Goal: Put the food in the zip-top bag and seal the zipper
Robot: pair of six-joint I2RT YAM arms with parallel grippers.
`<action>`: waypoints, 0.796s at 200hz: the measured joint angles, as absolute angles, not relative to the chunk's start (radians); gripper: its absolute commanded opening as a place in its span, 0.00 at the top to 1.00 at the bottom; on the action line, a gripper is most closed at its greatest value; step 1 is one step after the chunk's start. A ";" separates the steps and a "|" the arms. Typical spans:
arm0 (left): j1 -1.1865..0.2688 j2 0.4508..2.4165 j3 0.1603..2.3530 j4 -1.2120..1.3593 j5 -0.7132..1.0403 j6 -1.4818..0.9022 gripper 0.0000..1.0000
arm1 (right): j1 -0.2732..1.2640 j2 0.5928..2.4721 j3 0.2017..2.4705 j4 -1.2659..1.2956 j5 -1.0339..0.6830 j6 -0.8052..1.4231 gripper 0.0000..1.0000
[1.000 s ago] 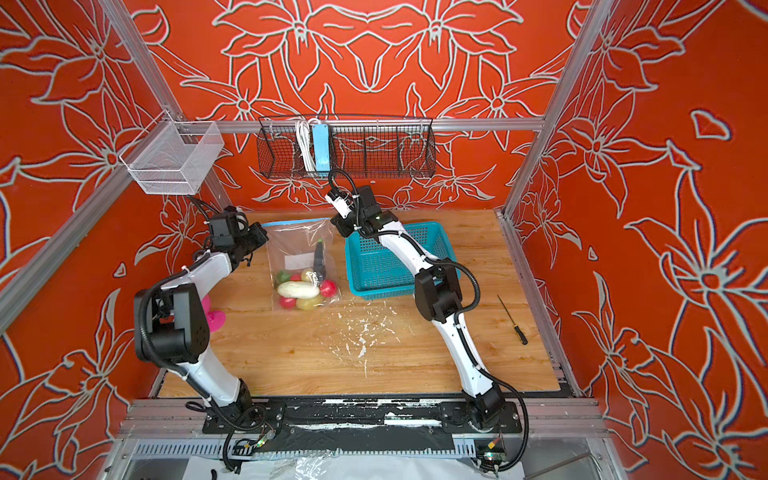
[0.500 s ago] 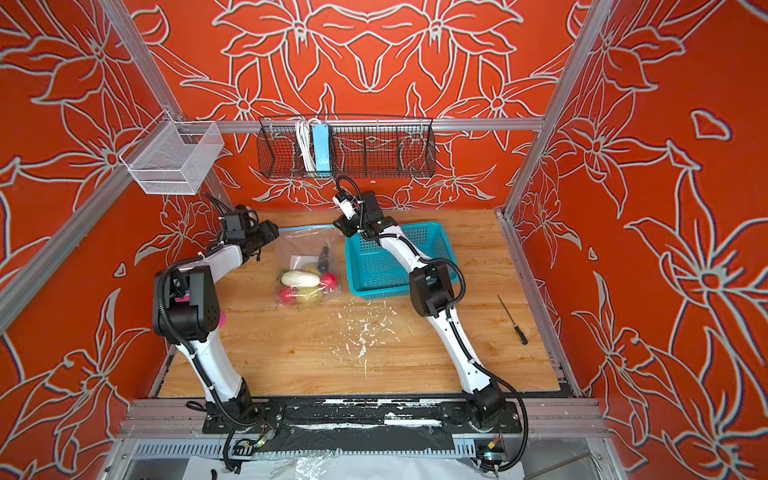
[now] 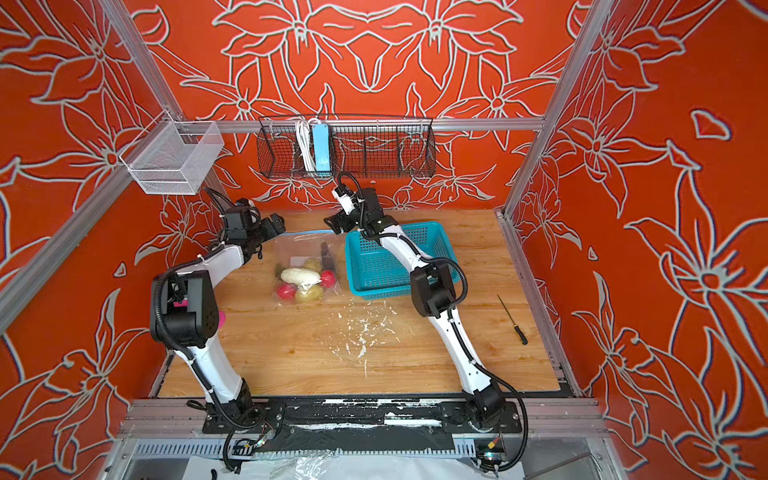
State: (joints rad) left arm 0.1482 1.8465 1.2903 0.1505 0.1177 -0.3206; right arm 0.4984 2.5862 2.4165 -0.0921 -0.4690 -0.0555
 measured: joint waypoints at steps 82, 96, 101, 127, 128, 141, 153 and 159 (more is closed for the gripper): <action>0.124 1.718 1.145 0.198 0.157 -0.340 0.02 | 0.498 2.144 1.958 -0.031 -0.371 -0.076 0.02; 0.119 1.695 1.123 0.194 0.160 -0.343 0.03 | 0.498 2.083 1.892 -0.017 -0.349 -0.079 0.02; 0.117 1.686 1.117 0.192 0.159 -0.343 0.03 | 0.498 2.064 1.867 -0.012 -0.342 -0.079 0.02; 0.098 1.624 1.085 0.173 0.153 -0.339 0.03 | 0.498 1.972 1.723 0.004 -0.292 -0.075 0.02; 0.097 1.622 1.084 0.173 0.153 -0.339 0.03 | 0.498 1.971 1.720 0.004 -0.292 -0.075 0.02; 0.089 1.590 1.065 0.164 0.150 -0.337 0.03 | 0.498 1.934 1.646 0.012 -0.267 -0.073 0.02; 0.084 1.564 1.049 0.155 0.143 -0.338 0.03 | 0.498 1.902 1.581 0.014 -0.232 -0.068 0.02; 0.083 1.553 1.041 0.150 0.142 -0.338 0.03 | 0.498 1.887 1.552 0.014 -0.207 -0.061 0.02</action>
